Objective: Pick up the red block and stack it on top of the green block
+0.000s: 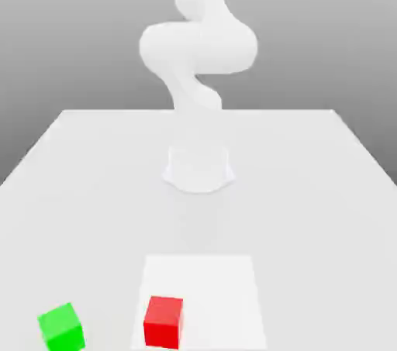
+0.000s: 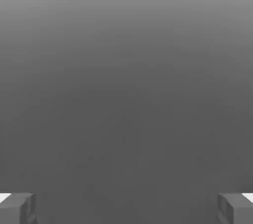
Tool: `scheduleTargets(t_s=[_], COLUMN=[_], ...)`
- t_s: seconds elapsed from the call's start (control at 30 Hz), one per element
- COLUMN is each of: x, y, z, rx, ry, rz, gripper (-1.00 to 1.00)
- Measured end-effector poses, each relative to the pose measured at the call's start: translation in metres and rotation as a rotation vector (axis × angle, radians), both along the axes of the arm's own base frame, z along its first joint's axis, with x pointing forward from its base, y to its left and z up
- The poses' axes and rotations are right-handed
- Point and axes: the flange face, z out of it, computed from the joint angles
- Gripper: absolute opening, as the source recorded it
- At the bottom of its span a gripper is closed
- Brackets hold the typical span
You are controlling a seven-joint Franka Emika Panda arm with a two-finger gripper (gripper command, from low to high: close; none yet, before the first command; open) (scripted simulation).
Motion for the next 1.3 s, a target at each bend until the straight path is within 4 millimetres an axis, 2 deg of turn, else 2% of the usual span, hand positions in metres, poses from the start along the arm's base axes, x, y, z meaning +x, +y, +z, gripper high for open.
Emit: scheduleTargets(t_s=[0.1, 0.2, 0.33, 0.43, 0.6, 0.8, 0.97, 1.0, 1.2, 1.3], x=[0.037, 0.067, 0.096, 0.109, 0.115, 0.098, 0.094, 0.093, 0.093, 0.094], y=[-0.006, -0.011, -0.019, -0.025, -0.035, -0.045, -0.046, -0.046, -0.046, -0.046], z=[-0.051, -0.103, -0.177, -0.234, -0.331, -0.445, -0.514, -0.524, -0.528, -0.505], rx=[0.007, 0.013, 0.021, 0.025, 0.032, 0.036, 0.036, 0.036, 0.036, 0.035], ry=[0.091, 0.178, 0.293, 0.380, 0.524, 0.697, 0.726, 0.726, 0.726, 0.726], rz=[-0.009, -0.018, -0.032, -0.043, -0.065, -0.090, -0.094, -0.094, -0.094, -0.094], gripper=[0.00, 0.00, 0.00, 0.00, 0.00, 0.00, 0.00, -1.00, -1.00, -1.00])
